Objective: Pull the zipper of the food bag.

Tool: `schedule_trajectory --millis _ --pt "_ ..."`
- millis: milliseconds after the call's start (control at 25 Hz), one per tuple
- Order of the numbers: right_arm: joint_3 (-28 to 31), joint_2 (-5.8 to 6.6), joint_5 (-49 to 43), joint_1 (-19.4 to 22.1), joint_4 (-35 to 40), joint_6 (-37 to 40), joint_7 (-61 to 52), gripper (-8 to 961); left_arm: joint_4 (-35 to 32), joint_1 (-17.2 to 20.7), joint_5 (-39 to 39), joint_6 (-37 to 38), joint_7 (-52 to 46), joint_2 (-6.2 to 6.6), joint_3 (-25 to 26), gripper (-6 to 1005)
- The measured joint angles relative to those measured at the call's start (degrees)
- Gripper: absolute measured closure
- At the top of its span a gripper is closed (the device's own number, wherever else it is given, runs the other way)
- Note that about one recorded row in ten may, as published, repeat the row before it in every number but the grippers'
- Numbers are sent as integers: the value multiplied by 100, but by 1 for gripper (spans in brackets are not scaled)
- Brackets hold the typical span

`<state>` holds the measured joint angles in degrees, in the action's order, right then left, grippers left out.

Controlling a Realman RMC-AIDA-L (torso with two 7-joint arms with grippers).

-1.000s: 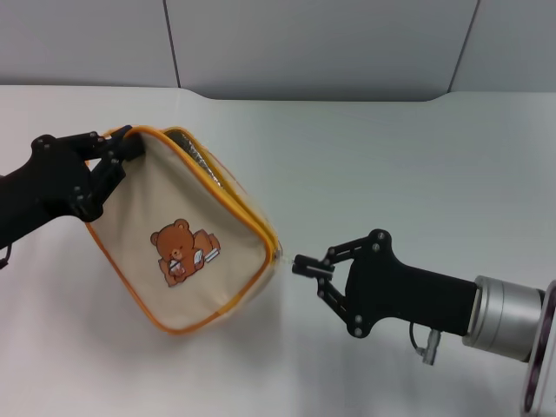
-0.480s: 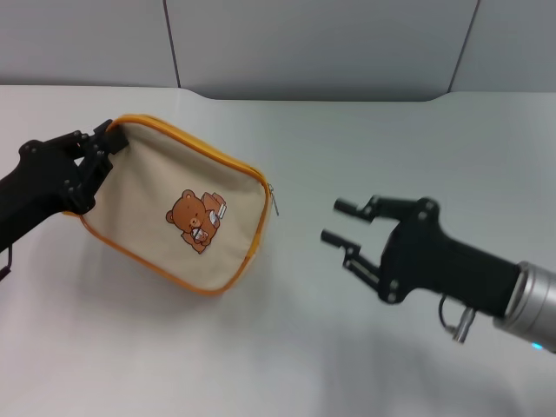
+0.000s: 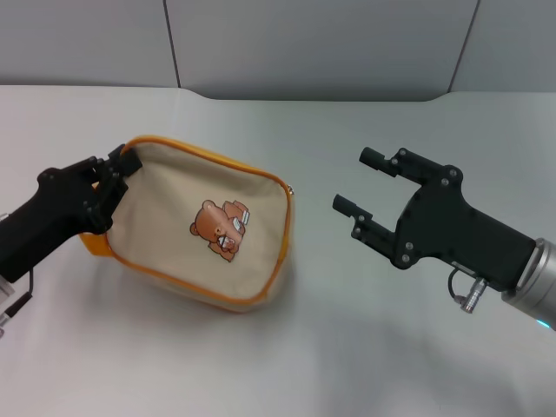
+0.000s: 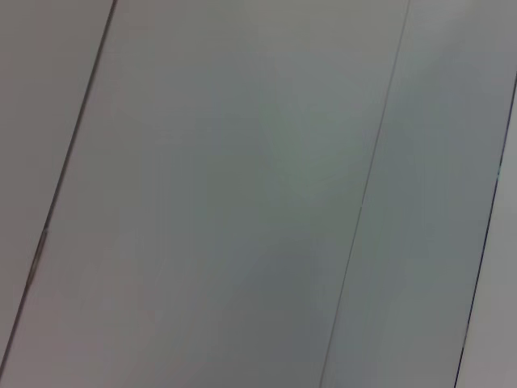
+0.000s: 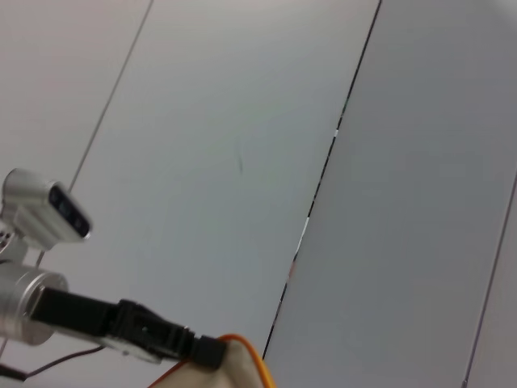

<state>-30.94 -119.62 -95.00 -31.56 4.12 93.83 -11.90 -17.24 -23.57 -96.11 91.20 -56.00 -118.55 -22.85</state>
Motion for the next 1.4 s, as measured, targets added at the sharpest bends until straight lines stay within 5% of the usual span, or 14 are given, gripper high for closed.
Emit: schedule_trajectory --millis 360,560,600,680,720,880,1040,1200,1400 --pt "107 10 -1 -77 105 18 -945 383 153 68 4 -66 20 -11 10 929" --pt "70 25 -43 -88 600 363 -2743 367 92 92 102 369 -74 59 75 769" --pt "5 27 -85 -98 805 415 -3178 364 -17 88 52 907 -220 175 -28 737" --pt "-239 31 -195 -129 1268 523 -4214 357 -203 54 -88 1334 -446 315 -302 499" --pt "-239 31 -195 -129 1268 523 -4214 354 -203 54 -88 1334 -446 315 -302 458" --pt "-1041 147 -455 -150 2083 942 -5716 341 -792 -1 -400 1862 -899 505 -1325 294" --pt "-1360 249 -749 -165 2331 1154 -5870 328 -1001 -14 -762 1913 -1071 511 -1680 254" --pt "-1375 248 -920 -156 2339 1109 -5680 138 -1001 -56 -1077 1885 -1084 493 -1694 215" --pt "-1384 201 -1032 -111 2318 1083 -5445 125 -1001 -47 -1128 1896 -1040 488 -1698 175"
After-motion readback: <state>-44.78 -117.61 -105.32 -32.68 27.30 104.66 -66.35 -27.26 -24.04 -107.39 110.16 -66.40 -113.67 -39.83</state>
